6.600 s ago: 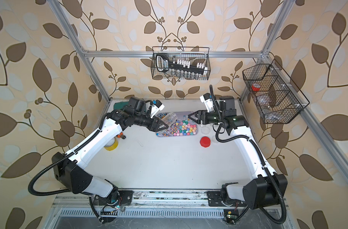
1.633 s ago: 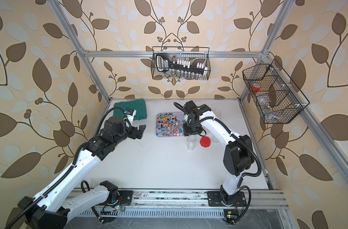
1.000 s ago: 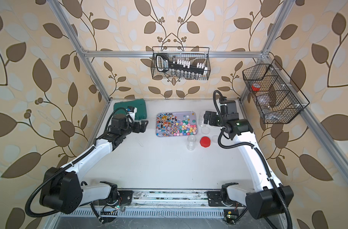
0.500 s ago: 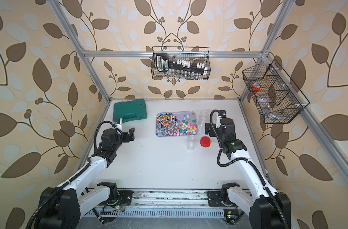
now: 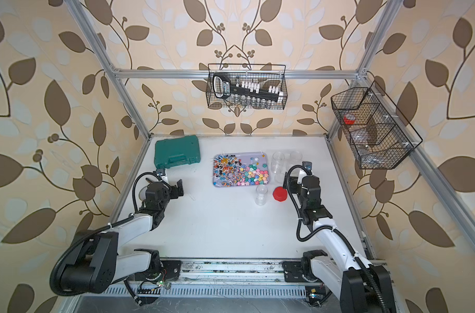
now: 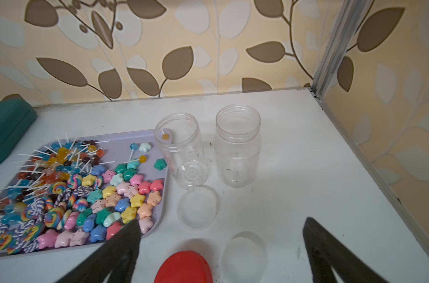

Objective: Pour the candies out of the jar
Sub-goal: Reset both arms

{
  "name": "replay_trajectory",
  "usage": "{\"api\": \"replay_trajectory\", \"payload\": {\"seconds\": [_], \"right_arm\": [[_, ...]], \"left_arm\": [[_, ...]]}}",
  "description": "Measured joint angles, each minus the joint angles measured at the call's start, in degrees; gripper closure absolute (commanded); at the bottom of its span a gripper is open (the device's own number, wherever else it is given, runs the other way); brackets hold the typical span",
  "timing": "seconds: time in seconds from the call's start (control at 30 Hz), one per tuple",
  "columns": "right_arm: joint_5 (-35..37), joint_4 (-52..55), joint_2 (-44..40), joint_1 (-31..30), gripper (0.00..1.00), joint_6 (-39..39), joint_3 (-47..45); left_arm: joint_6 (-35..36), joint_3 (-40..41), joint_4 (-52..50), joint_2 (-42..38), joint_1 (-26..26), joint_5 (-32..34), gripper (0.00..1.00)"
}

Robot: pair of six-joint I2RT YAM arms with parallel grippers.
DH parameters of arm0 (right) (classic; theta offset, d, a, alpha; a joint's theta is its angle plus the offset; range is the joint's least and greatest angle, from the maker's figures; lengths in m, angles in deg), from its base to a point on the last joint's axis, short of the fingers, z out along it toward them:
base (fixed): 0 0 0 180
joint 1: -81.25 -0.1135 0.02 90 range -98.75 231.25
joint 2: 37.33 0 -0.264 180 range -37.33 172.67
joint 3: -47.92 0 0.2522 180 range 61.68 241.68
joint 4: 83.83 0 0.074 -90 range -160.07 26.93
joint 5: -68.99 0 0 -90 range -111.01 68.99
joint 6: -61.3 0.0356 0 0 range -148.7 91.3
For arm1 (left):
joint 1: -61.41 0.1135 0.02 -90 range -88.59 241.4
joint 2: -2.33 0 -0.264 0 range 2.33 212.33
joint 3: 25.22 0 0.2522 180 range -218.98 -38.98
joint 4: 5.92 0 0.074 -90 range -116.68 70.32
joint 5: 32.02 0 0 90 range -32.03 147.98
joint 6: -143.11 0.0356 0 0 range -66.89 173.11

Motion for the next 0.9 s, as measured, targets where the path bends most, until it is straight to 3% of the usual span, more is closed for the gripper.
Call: {"api": "replay_trajectory", "payload": {"seconds": [0.13,0.2,0.73,0.9], "right_arm": [[-0.2,-7.3,2.0,2.1,0.01,-1.4,-3.7],[-0.9,-11.1,3.3,3.1,0.01,-2.3,-5.3],[-10.2,-39.7,25.6,5.5,0.01,-6.0,-10.0],[-12.1,-43.5,28.0,8.0,0.01,-5.1,-11.8]], "left_arm": [[0.7,0.3,7.4,10.2,0.0,-1.1,0.01],[1.1,0.0,6.4,12.4,0.0,-2.2,0.01],[1.3,-2.9,5.8,12.7,1.2,-6.1,0.01],[1.3,-2.9,5.8,12.7,1.2,-6.2,0.01]]}}
